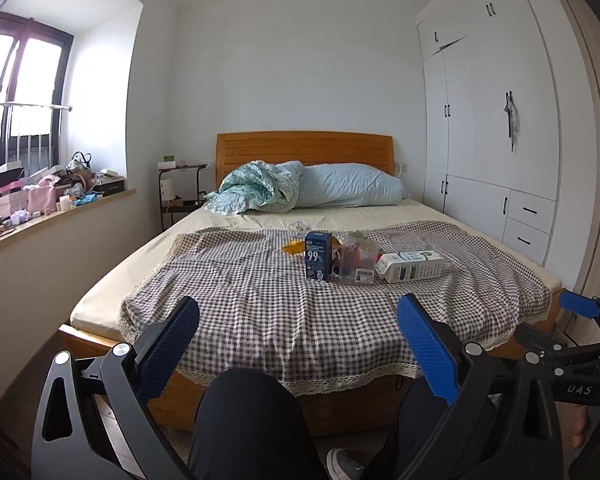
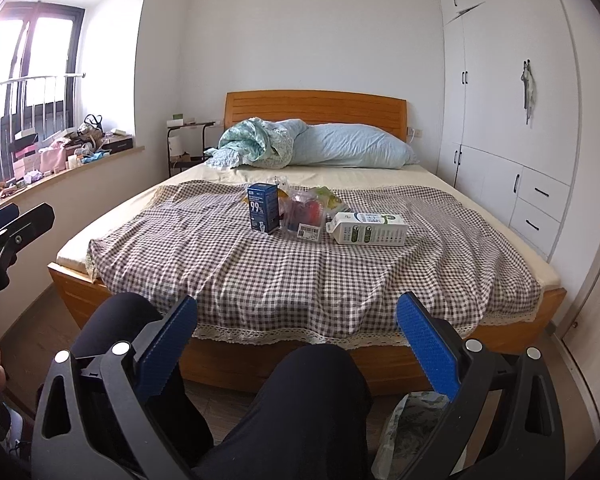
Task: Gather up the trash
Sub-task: 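Grasp the blue printed box with left tool while right tool grasps the white milk carton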
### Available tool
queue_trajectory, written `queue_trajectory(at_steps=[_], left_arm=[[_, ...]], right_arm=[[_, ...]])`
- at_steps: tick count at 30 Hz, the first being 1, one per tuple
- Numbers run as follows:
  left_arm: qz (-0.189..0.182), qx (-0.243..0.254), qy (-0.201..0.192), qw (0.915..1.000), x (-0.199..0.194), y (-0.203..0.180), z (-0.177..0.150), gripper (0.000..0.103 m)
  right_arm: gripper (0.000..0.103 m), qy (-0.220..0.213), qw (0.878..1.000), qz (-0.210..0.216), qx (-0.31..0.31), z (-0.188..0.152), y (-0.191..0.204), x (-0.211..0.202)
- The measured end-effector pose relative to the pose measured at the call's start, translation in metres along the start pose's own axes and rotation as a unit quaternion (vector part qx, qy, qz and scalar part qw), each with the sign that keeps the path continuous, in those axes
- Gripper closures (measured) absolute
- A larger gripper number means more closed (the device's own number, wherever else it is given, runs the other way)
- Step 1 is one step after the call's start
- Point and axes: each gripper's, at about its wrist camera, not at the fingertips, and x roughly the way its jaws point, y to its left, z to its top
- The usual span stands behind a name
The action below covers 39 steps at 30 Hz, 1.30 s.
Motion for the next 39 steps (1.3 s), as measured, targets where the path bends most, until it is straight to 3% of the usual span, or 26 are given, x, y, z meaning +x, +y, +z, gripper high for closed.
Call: queue_trajectory(at_steps=[13, 19, 24, 26, 29, 32, 35, 37, 39], left_arm=[[-0.016, -0.001, 0.047, 0.9988, 0.2, 0.005, 0.033, 0.007], [-0.024, 0.022, 0.061, 0.9976, 0.282, 0.0, 0.047, 0.007], [-0.059, 0.032, 0.085, 0.9941, 0.361, -0.002, 0.055, 0.007], [-0.066, 0.045, 0.089, 0.9929, 0.394, -0.006, 0.057, 0.007], [-0.076, 0.065, 0.091, 0.9908, 0.44, -0.014, 0.059, 0.007], [-0.089, 0.083, 0.112, 0.9862, 0.487, -0.021, 0.063, 0.007], [-0.129, 0.071, 0.141, 0.9789, 0.522, -0.025, 0.068, 0.007], [-0.142, 0.076, 0.166, 0.9729, 0.541, -0.029, 0.069, 0.007], [-0.161, 0.08, 0.184, 0.9664, 0.557, -0.034, 0.07, 0.007]], right_arm=[[0.008, 0.052, 0.997, -0.055, 0.0, 0.046, -0.037, 0.153], [0.008, 0.064, 0.996, -0.051, -0.038, 0.07, -0.06, 0.211], [0.008, 0.089, 0.989, -0.036, -0.112, 0.092, -0.081, 0.275], [0.008, 0.112, 0.985, -0.018, -0.133, 0.096, -0.094, 0.308], [0.008, 0.167, 0.979, -0.005, -0.113, 0.095, -0.128, 0.359], [0.008, 0.208, 0.966, 0.007, -0.152, 0.099, -0.146, 0.404], [0.008, 0.218, 0.949, 0.055, -0.219, 0.11, -0.141, 0.433], [0.008, 0.234, 0.925, 0.082, -0.288, 0.119, -0.126, 0.454], [0.008, 0.259, 0.888, 0.112, -0.363, 0.121, -0.108, 0.477]])
